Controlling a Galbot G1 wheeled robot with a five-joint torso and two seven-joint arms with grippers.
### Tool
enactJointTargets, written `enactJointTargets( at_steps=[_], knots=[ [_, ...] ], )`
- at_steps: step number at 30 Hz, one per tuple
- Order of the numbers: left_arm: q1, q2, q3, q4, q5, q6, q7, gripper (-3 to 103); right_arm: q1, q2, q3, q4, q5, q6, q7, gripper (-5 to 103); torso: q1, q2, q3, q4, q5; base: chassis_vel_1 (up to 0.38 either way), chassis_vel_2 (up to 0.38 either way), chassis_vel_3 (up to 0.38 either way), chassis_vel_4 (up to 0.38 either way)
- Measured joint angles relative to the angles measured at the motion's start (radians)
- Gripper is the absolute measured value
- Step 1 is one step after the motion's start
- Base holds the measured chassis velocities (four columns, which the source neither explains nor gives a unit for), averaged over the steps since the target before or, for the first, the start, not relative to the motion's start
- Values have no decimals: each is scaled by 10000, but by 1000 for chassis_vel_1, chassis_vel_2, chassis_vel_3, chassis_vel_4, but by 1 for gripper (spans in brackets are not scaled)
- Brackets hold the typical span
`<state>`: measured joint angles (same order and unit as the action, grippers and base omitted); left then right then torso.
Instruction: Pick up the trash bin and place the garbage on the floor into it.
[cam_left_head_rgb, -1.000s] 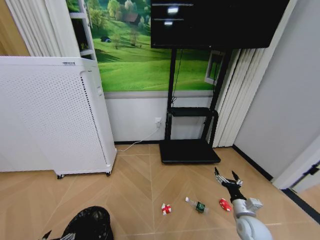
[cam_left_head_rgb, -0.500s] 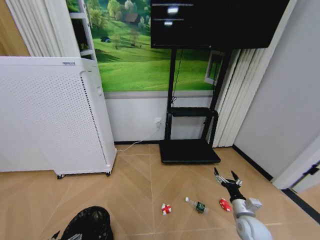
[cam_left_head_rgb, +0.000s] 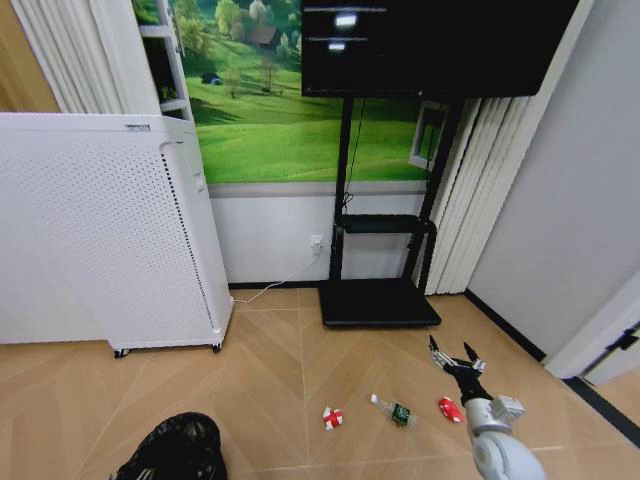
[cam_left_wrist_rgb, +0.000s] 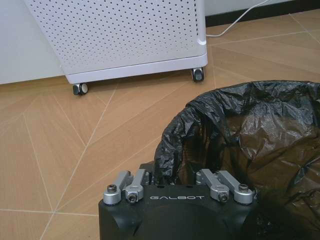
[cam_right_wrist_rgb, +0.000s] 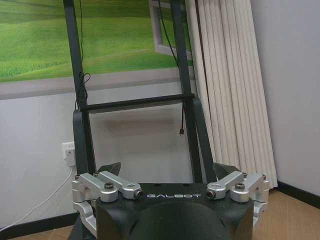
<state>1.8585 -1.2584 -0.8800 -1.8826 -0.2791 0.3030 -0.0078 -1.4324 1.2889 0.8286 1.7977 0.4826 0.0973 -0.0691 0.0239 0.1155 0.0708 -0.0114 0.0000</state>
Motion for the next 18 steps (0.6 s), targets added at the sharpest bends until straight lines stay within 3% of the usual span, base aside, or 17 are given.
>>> enactJointTargets(
  at_steps=[1, 5, 8, 18],
  knots=[
    [-2, -5, 0, -23, -12, 0, -4, 32, -5, 17, -4, 3, -4, 1, 0, 100, 0, 0, 0, 0, 0, 0, 0, 0, 0],
    [-3, -91, 12, -55, -23, -47, -20, 16, 5, 39, -18, 17, -16, 1, 0, 100, 0, 1, 0, 0, 0, 0, 0, 0, 0],
    [-6, -183, 41, -73, -11, -140, 19, 11, 16, 28, -19, 34, -17, 2, 0, 100, 0, 2, 0, -1, 3, 0, 0, 0, 0],
    [-1, -591, 164, -343, 261, -430, 23, 11, 26, -7, 12, 82, -16, 49, 5, 100, 0, 1, 2, 0, -10, 0, 0, 0, 0]
  ],
)
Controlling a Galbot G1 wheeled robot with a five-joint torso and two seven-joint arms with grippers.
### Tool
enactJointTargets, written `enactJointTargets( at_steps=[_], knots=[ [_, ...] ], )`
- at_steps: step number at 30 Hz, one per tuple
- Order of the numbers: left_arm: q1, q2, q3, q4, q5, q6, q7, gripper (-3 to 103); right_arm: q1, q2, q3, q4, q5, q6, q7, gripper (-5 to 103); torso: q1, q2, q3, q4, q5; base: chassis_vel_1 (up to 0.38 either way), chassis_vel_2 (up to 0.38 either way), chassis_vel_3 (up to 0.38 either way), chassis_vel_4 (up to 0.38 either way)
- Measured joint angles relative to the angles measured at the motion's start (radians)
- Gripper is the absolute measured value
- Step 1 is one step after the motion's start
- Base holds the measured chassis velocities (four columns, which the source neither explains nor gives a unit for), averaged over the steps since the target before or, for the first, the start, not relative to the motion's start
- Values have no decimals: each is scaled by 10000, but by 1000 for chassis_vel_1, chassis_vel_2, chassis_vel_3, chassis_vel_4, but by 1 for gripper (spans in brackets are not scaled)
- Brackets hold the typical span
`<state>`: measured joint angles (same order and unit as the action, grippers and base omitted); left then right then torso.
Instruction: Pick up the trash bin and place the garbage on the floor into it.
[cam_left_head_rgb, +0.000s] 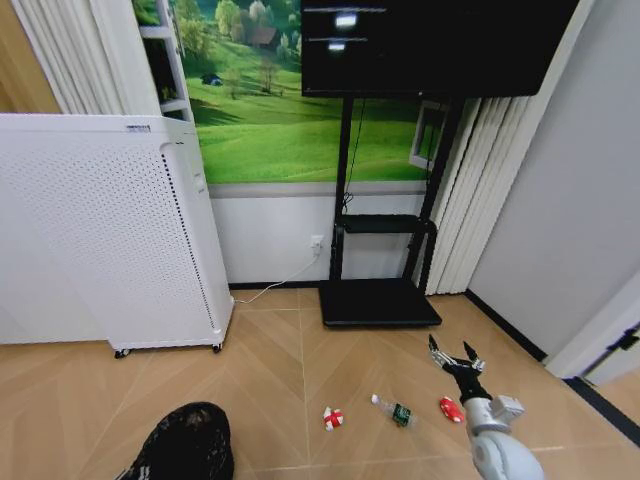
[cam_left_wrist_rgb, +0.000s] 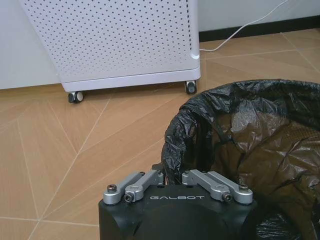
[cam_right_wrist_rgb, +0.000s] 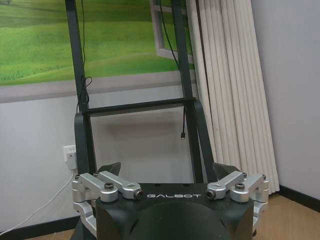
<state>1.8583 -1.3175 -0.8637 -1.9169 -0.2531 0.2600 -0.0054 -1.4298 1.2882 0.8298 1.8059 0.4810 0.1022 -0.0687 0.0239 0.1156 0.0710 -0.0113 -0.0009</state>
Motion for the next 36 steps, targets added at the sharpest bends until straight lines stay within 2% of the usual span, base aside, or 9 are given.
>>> enactJointTargets(
  at_steps=[4, 6, 9, 12, 14, 19, 22, 26, 36],
  knots=[
    [-39, 0, -210, -717, 41, -61, -75, 7, -45, 24, 7, 14, -16, 25, 2, 100, 0, 0, 0, -3, 11, 0, 0, 0, 0],
    [-41, 10, -262, -905, 39, -58, -91, 7, -61, 43, 3, 25, -23, 27, 3, 100, 0, 0, 1, 0, 4, 0, 0, 0, 0],
    [3, 104, -495, -1700, -83, -25, -133, 7, -119, 115, -30, 119, 0, 5, 23, 100, 1, 0, 1, 0, 13, 0, 0, 0, 0],
    [25, 185, -665, -2293, -199, 17, -126, 7, -143, 145, -42, 139, -1, -23, 26, 100, 1, 0, 0, 2, 3, 0, 0, 0, 0],
    [16, 320, -895, -3158, -389, 80, -175, 7, -180, 191, -58, 141, -64, -22, 1, 100, 1, 0, 0, -3, 14, 0, 0, 0, 0],
    [130, 439, -1150, -4047, -425, 106, -205, 7, -286, 244, -64, 131, -328, 61, -138, 100, 1, 0, 0, -1, 12, 0, 0, 0, 0],
    [124, 429, -1278, -4118, -312, 48, -143, 7, -350, 280, -76, 52, -636, 215, -278, 100, 1, 0, -1, 2, 11, 0, 0, 0, 0],
    [-163, 282, -1285, -3529, 14, -218, -110, 7, -425, 345, -151, -32, -840, 387, -358, 100, 1, 0, 0, -1, 3, 0, 0, 0, 0],
    [-412, 390, -1460, -3217, -220, -303, -75, 7, -495, 453, -189, -35, -1215, 426, -427, 100, 1, 0, -1, -2, 11, 0, 0, 0, 0]
  ],
)
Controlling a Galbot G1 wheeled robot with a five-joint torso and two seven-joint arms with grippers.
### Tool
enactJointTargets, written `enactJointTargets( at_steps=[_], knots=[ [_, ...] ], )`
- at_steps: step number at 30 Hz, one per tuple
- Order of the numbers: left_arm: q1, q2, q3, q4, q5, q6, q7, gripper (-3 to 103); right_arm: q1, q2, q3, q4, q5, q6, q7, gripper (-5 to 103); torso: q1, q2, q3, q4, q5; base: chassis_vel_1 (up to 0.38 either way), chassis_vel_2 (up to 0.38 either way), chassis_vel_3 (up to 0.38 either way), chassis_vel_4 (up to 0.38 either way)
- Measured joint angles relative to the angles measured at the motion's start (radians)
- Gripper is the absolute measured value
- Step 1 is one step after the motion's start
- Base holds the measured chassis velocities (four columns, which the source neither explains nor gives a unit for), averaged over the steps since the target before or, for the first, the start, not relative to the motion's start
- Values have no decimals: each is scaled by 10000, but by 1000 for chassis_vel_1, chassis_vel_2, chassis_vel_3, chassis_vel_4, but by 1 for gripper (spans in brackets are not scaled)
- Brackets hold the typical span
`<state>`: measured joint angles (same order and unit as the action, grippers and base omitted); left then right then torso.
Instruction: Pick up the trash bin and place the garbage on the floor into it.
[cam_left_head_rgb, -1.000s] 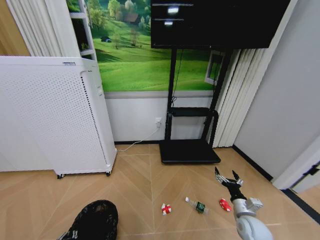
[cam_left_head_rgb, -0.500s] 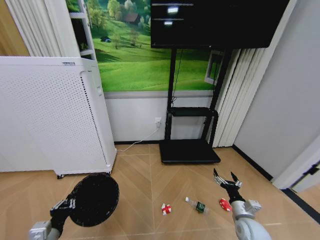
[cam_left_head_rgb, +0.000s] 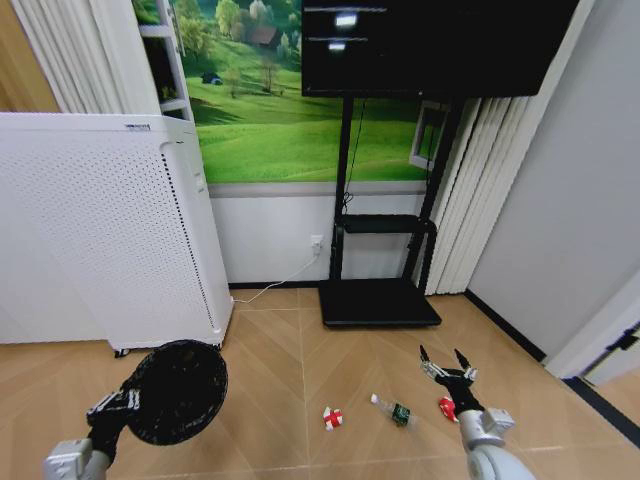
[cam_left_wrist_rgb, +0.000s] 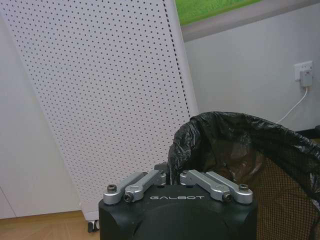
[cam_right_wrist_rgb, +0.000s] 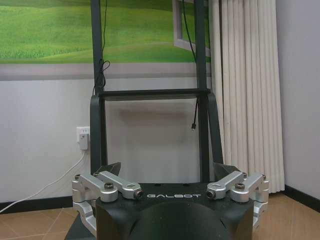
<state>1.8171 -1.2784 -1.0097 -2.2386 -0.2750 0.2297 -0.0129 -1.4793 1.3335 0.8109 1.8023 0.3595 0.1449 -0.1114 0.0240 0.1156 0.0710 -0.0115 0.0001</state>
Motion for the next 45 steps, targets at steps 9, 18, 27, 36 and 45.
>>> enactJointTargets(
  at_steps=[9, 18, 27, 36, 45],
  knots=[
    [-75, 41, 59, 69, -17, 0, 3, 7, 25, 10, -23, -42, -11, -1, 22, 100, -1, 0, 1, 1, -1, 71, 63, -60, -64],
    [-157, 81, 79, 111, -16, 1, -2, 7, 40, 6, -22, -88, -10, -1, 30, 100, -1, 0, -1, -1, -3, 199, 189, -187, -193],
    [-190, 56, 82, 228, 5, 5, -11, 7, 81, -3, -11, -119, 111, 103, -149, 100, -2, 0, -1, -3, -7, 255, 246, -258, -253],
    [-203, 0, 121, 282, 41, -29, -8, 7, 124, -2, 52, -147, -321, 112, -225, 100, -1, 0, 0, 2, 3, 18, 19, -7, -36],
    [-308, 43, 188, 410, 76, -42, -4, 7, 126, -46, -48, -144, -105, 155, -17, 100, -2, 0, -1, 3, -3, 73, 53, -74, -56]
  ],
)
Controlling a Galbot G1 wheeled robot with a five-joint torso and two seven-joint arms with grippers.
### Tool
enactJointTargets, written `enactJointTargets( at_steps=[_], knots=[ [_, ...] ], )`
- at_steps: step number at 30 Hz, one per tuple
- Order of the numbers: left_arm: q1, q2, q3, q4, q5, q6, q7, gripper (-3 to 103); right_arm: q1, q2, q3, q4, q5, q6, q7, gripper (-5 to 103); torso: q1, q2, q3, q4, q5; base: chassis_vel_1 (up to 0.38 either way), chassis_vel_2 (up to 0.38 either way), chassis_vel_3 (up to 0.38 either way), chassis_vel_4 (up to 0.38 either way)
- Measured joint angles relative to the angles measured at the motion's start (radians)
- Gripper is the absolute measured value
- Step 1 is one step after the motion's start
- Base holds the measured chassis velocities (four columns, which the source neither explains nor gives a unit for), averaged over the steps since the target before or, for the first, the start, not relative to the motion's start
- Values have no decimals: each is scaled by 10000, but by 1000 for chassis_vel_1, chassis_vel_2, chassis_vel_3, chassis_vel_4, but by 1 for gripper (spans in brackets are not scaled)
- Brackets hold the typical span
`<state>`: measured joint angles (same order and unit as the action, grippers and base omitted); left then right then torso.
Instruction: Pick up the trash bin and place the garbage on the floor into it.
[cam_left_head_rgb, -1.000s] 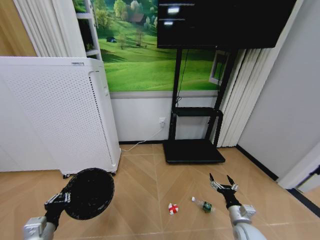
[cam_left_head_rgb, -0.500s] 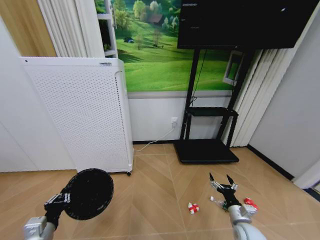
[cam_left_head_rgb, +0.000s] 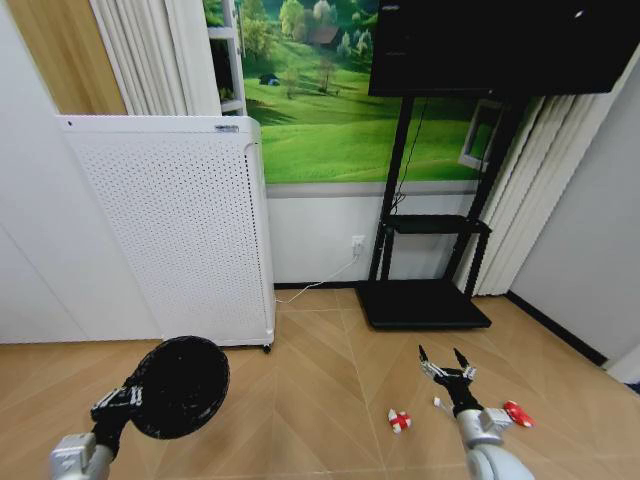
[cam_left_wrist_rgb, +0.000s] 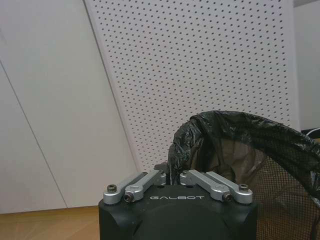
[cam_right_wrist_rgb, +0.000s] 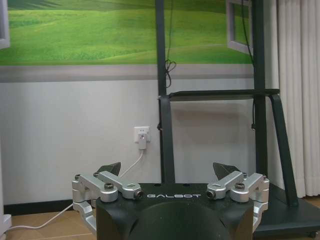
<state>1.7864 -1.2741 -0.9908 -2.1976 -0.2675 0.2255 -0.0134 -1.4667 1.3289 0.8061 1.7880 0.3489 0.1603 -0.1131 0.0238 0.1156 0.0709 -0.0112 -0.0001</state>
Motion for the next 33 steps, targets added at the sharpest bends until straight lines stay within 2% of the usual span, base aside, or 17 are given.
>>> enactJointTargets(
  at_steps=[5, 7, 9, 10, 12, 14, 17, 18, 20, 24, 29, 33],
  knots=[
    [-141, 153, 50, 201, 30, -12, -33, 7, -33, -243, -189, -158, -648, -152, 91, 100, 0, 0, 0, 0, -3, 129, 121, -128, -98],
    [-264, 265, 98, 281, 25, -18, -38, 7, -114, -490, -343, -310, -783, -309, 167, 100, 0, 0, 0, 4, 2, 30, 54, -53, -25],
    [-547, 513, 210, 407, -56, -28, -38, 7, -324, -959, -587, -573, -1137, -496, 241, 100, 1, 0, 0, -7, 5, 0, 0, 0, 0],
    [-547, 513, 210, 407, -56, -28, -38, 7, -324, -959, -587, -573, -1137, -496, 241, 100, 1, 0, 0, -7, 5, 0, 0, 0, 0],
    [-739, 687, 293, 572, -135, -78, -23, 7, -477, -1527, -981, -820, -1410, -639, 333, 100, 1, 0, 1, -5, 1, -46, -19, 19, 11],
    [-807, 754, 328, 632, -159, -97, -16, 7, -508, -1649, -1104, -893, -1408, -702, 379, 100, 2, 0, 1, -5, -3, -92, -37, 35, 22],
    [-1039, 930, 474, 840, -193, -129, -2, 7, -663, -2066, -1589, -1108, -1189, -987, 527, 100, 2, 0, 1, 0, 9, 0, 0, 0, 0],
    [-1235, 1051, 605, 985, -211, -137, 6, 7, -784, -2326, -1952, -1282, -987, -1174, 601, 100, 2, 0, 0, 0, -5, 0, 0, 0, 0],
    [-1463, 1178, 777, 1143, -229, -136, 18, 7, -879, -2536, -2390, -1584, -707, -1388, 746, 100, 2, 0, 1, 0, 4, 0, 0, 0, 0],
    [-1703, 1306, 953, 1341, -229, -144, 38, 7, -828, -2702, -2908, -2078, -413, -1549, 1004, 100, 2, 0, 1, -6, -1, 0, 0, 0, 0],
    [-1921, 1392, 1237, 1550, -156, -150, 47, 7, 263, -2814, -3827, -3540, 449, -1611, 1450, 100, 2, 0, 1, 0, 1, 0, 0, 0, 0],
    [-1966, 1344, 1387, 1567, -4, -151, 41, 7, 1057, -2827, -4261, -4437, 641, -1578, 1591, 100, 2, 0, 1, 1, 4, 0, 0, 0, 0]
  ],
)
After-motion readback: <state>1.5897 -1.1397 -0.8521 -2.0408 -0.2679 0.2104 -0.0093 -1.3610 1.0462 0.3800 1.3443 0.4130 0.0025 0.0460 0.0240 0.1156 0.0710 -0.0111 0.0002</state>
